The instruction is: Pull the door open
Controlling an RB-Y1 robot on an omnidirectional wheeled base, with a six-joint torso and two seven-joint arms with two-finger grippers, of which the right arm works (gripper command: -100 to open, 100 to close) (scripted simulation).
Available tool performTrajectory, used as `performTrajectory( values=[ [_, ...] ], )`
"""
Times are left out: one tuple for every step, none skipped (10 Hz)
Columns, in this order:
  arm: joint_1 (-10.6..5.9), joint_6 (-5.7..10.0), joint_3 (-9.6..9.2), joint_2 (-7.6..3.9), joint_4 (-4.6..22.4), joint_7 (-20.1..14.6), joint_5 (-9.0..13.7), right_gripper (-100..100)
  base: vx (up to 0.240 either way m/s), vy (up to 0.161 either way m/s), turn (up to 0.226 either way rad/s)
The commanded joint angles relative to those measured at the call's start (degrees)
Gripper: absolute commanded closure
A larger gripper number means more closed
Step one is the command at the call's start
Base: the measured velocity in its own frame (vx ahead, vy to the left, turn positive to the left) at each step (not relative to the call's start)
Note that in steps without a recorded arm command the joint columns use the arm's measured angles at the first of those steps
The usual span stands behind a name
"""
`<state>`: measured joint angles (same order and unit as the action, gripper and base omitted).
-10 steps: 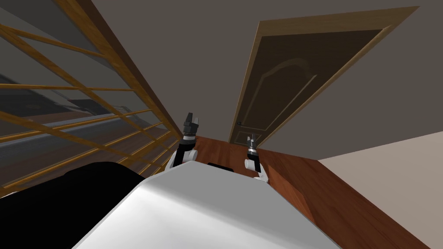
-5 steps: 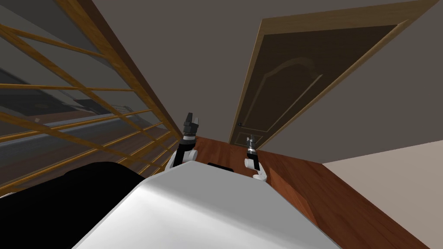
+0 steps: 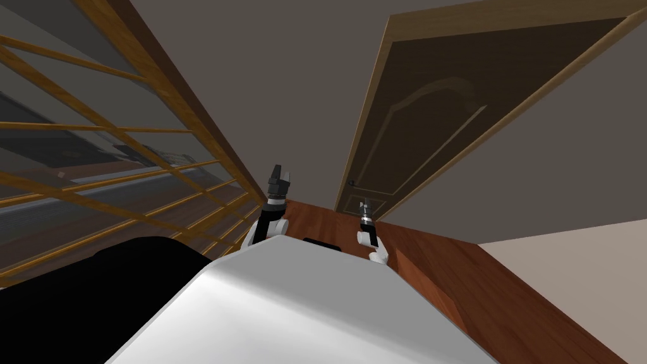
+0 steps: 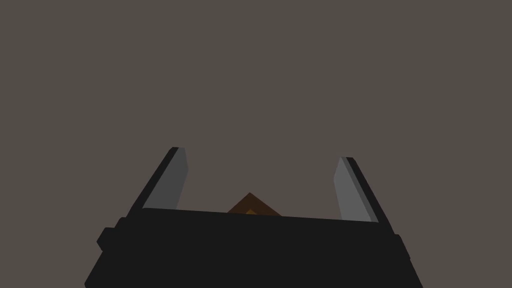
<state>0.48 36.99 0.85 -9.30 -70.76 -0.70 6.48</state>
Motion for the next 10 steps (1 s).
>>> performTrajectory(
  values=[
    [-0.64,0.1,0.1,-0.03,1.83,0.05,-0.02,-100,0.043,-0.005,0.021],
    [-1.77,0.33,0.29,-0.27,4.14,0.0,-0.02,-100,0.052,-0.003,0.035],
    [-1.77,0.33,0.29,-0.27,4.28,0.0,-0.02,-100,0.04,-0.008,0.017],
    [-2.91,0.56,0.48,-0.51,6.24,-0.05,-0.01,-100,0.045,-0.019,0.034],
    [-2.91,0.56,0.48,-0.51,6.73,-0.05,-0.01,-100,0.042,-0.011,0.02],
    [-4.04,0.79,0.67,-0.75,9.01,-0.1,-0.01,-100,0.055,0.002,0.031],
    [-5.11,1.01,0.85,-0.97,10.75,-0.15,-0.01,-100,0.089,-0.007,0.044],
    [-6.18,1.23,1.03,-1.2,12.9,-0.2,-0.01,-100,0.117,-0.017,0.053],
    [-6.18,1.23,1.03,-1.2,13.76,-0.2,-0.01,-100,0.067,-0.016,0.021],
    [-7.25,1.45,1.21,-1.42,16.01,-0.24,-0.01,-100,0.047,-0.013,0.028]
  ],
)
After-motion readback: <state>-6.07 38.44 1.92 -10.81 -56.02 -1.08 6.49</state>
